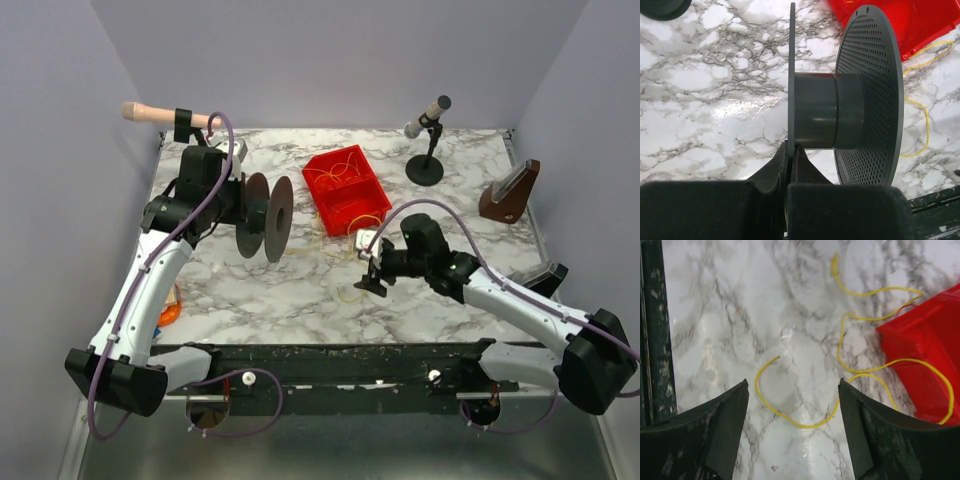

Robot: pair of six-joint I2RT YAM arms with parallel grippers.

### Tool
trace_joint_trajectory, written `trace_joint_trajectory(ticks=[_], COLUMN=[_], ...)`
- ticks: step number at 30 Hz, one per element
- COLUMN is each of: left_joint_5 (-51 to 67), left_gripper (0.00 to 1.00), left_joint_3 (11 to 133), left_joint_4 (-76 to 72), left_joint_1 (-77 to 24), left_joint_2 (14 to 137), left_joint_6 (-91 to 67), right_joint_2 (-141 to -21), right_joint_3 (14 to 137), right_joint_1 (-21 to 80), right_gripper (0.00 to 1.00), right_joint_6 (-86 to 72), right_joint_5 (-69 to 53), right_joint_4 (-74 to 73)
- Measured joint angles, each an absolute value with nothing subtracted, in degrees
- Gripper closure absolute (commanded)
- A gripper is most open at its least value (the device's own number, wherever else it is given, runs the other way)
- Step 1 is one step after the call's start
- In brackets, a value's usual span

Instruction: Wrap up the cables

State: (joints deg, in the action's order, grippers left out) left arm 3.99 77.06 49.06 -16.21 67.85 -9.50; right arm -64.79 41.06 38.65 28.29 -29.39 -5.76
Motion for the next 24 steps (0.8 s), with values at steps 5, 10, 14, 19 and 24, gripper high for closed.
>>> trace_joint_trajectory(ticks=[5, 10, 14, 19, 24], left_joint_5=[3.86, 4.60, 5.06, 5.39, 6.24], left_gripper=[1.00, 1.00, 1.00, 1.00, 1.00], left_joint_3=[77.01, 77.28, 77.28, 77.52, 79.24], left_joint_4=[48.97, 48.86, 48.88, 48.95, 49.12], left_joint_1=[-14.00, -13.74, -13.34, -12.86, -12.71], left_joint_2=[67.96, 68.10, 68.12, 68.12, 68.29], left_joint_6=[-12.23, -13.63, -14.20, -14.50, -14.66], right_joint_2=[-69.67, -77.47, -83.92, -86.65, -86.98], right_joint_3=[41.06, 41.23, 42.70, 44.31, 46.96], right_joint_1=[40.66, 41.21, 42.11, 42.96, 43.99], right_gripper=[0.25, 0.21, 0.31, 0.74, 0.99], right_joint_6=[39.97, 46.24, 49.60, 51.57, 52.01], right_joint_5=[-29.52, -29.26, -28.32, -27.11, -27.07], right_joint_4=[-13.67, -14.92, -17.43, -19.44, -20.80])
